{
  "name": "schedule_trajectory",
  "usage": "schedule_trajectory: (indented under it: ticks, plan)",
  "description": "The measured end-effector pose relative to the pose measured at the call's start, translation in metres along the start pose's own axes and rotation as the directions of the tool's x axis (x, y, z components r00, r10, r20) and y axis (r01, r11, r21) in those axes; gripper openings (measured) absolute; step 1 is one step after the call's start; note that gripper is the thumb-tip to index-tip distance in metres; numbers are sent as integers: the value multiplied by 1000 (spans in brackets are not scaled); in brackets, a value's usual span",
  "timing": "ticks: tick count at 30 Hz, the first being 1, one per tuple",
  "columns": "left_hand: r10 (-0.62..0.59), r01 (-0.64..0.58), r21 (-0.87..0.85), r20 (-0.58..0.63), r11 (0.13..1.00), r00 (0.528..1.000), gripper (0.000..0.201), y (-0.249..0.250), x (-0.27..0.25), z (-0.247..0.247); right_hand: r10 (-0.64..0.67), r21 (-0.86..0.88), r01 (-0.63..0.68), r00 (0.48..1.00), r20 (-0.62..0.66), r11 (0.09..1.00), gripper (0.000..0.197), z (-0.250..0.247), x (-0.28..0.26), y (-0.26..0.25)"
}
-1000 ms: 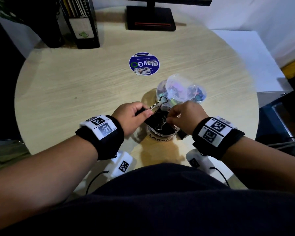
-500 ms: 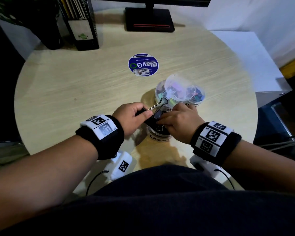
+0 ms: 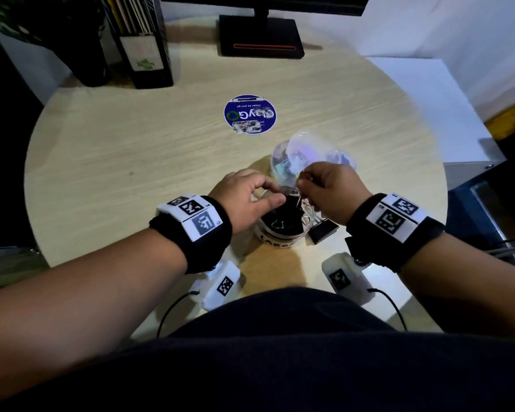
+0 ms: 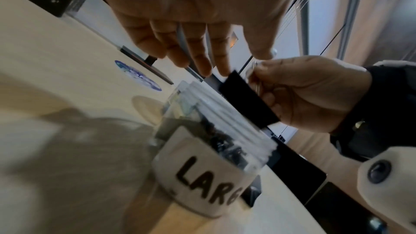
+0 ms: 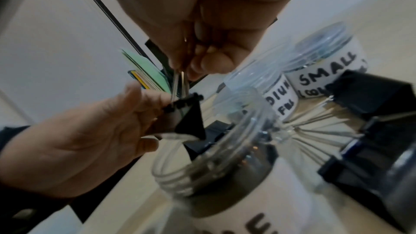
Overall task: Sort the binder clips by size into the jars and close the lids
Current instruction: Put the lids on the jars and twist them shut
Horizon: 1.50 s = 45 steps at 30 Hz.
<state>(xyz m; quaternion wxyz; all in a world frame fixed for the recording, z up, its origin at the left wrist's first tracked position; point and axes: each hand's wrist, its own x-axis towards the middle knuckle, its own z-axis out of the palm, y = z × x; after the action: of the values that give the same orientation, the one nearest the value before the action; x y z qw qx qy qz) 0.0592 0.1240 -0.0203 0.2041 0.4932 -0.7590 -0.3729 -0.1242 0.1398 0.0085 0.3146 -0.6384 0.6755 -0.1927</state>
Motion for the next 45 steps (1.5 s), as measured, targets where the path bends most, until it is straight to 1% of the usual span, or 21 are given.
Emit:
schedule_trajectory:
  ticks: [2, 4, 7, 10, 13, 15, 19, 21, 23, 24, 26, 27, 29, 31, 33, 39, 40, 41, 42, 43, 45]
  plan:
    - [-12, 8, 91, 44, 996, 999, 41, -5, 0, 1, 51, -161, -41, 997, 58, 986, 20, 3, 4, 9]
    - [-15, -7, 196, 112, 981, 994, 41, -6, -1, 1, 85, -271, -57, 992, 92, 961, 22, 6, 5, 12]
    - [-17, -26, 288, 144, 957, 989, 47, -5, -4, 0, 30, -448, 26, 993, 118, 894, 31, 9, 5, 12]
    - [-33, -19, 305, 165, 952, 986, 53, -2, -6, -2, -49, -612, 123, 990, 136, 781, 36, 6, 2, 7]
    - [-44, -19, 335, 179, 942, 983, 53, 1, -6, -3, -21, -743, 169, 979, 204, 648, 36, 11, -3, 6]
    - [-56, -18, 354, 197, 935, 979, 51, 5, -5, -3, -14, -723, 159, 979, 203, 672, 35, 15, -5, 8]
    - [-60, -32, 414, 209, 910, 976, 48, 9, -5, -1, -72, -589, 154, 985, 160, 794, 28, 16, -2, 10]
    - [-70, -25, 437, 199, 899, 977, 50, 11, -4, -1, -144, -416, 130, 990, 0, 900, 30, 15, -3, 8]
    - [-79, -21, 461, 195, 887, 978, 57, 13, -2, -1, -265, -301, 218, 956, -124, 928, 31, 12, -8, 3]
    - [-84, -20, 471, 198, 882, 977, 60, 15, -1, -1, -331, -307, 286, 938, -105, 908, 33, 11, -11, 0]
    - [-94, -7, 462, 196, 887, 976, 59, 16, 0, -1, -441, -415, 410, 897, 23, 812, 37, 13, -12, 2]
    - [-100, 4, 444, 191, 896, 977, 55, 16, 0, -1, -433, -482, 427, 895, 106, 765, 38, 15, -12, 5]
    - [-114, 20, 424, 197, 906, 974, 43, 17, 0, -3, -310, -583, 363, 931, 194, 727, 37, 16, -12, 13]
    - [-128, 9, 460, 229, 888, 965, 41, 20, 2, -4, -227, -598, 303, 953, 201, 742, 40, 18, -13, 20]
    - [-127, -17, 511, 245, 859, 961, 42, 24, 5, -4, -213, -622, 283, 959, 186, 730, 40, 20, -15, 20]
    - [-132, -49, 579, 267, 814, 955, 47, 29, 9, 2, -157, -755, 320, 946, 282, 573, 39, 21, -12, 19]
    - [-139, -43, 578, 267, 815, 954, 48, 29, 9, 3, -134, -747, 322, 944, 302, 581, 40, 19, -11, 19]
    - [-145, -35, 573, 265, 819, 953, 49, 29, 9, 3, -124, -705, 319, 941, 314, 633, 40, 16, -9, 21]
    - [-147, -27, 564, 260, 825, 954, 50, 29, 9, 3, -148, -607, 316, 939, 312, 729, 40, 13, -8, 22]
    - [-141, -22, 547, 254, 837, 957, 51, 28, 9, 3, -197, -454, 301, 944, 263, 839, 41, 9, -9, 23]
    - [-111, -23, 481, 247, 876, 963, 53, 23, 7, 2, -213, -212, 214, 977, 27, 954, 38, 1, -9, 28]
